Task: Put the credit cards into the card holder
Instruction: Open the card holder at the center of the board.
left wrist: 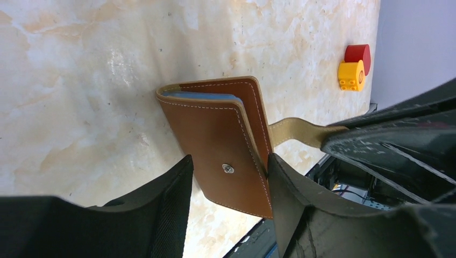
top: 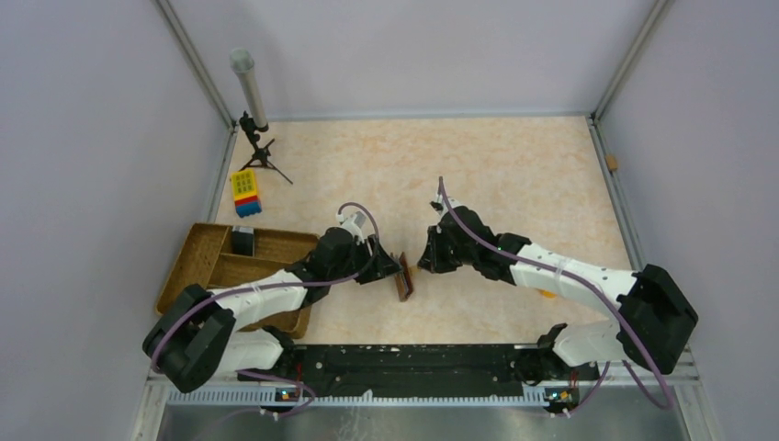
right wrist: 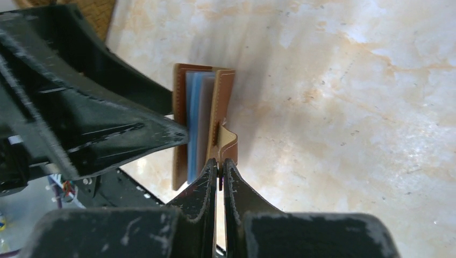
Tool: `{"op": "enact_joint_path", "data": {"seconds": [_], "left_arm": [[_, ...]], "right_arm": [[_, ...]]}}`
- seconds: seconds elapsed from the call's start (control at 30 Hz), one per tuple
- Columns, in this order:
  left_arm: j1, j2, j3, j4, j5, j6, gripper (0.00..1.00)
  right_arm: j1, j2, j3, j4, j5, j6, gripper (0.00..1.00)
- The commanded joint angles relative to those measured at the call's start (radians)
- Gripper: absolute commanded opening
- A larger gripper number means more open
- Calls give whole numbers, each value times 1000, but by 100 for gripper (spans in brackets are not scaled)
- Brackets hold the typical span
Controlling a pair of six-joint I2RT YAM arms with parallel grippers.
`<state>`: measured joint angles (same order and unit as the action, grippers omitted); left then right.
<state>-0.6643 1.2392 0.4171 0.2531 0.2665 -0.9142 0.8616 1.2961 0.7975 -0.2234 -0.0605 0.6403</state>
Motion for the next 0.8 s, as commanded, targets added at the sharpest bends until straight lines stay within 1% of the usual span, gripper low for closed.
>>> {"op": "enact_joint_path", "data": {"seconds": [0.0, 0.1, 0.2, 0.27, 0.33, 0.4, 0.47, 0.57, 0.73, 0.77], "left_arm": [[-4, -47, -7, -56, -48, 18, 53], [-5, -65, -18, -67, -55, 20, 52], [-6, -69, -28, -70, -59, 20, 47], [-4, -62, -32, -75, -59, 18, 41], [-5, -54, -26, -105, -69, 15, 32], [-5, -49, -18, -174, -112, 2, 21], [-5, -54, -14, -240, -174, -5, 14], [-5, -74, -21, -319, -222, -12, 9], [-5, -96, -36, -343, -232, -15, 0], [-5, -98, -36, -349, -239, -17, 0]], "right_arm": [[7, 22, 17, -51, 80, 19, 0], [7, 44, 19, -71, 103, 25, 0], [7, 62, 14, -72, 107, 28, 0], [7, 71, 8, -65, 107, 31, 0], [7, 83, 0, -61, 119, 34, 0], [7, 98, -12, -61, 146, 38, 0], [7, 117, -28, -61, 184, 45, 0], [5, 150, -51, -54, 221, 53, 0], [2, 212, -80, -13, 225, 63, 0], [1, 221, -83, -10, 229, 64, 0]]}}
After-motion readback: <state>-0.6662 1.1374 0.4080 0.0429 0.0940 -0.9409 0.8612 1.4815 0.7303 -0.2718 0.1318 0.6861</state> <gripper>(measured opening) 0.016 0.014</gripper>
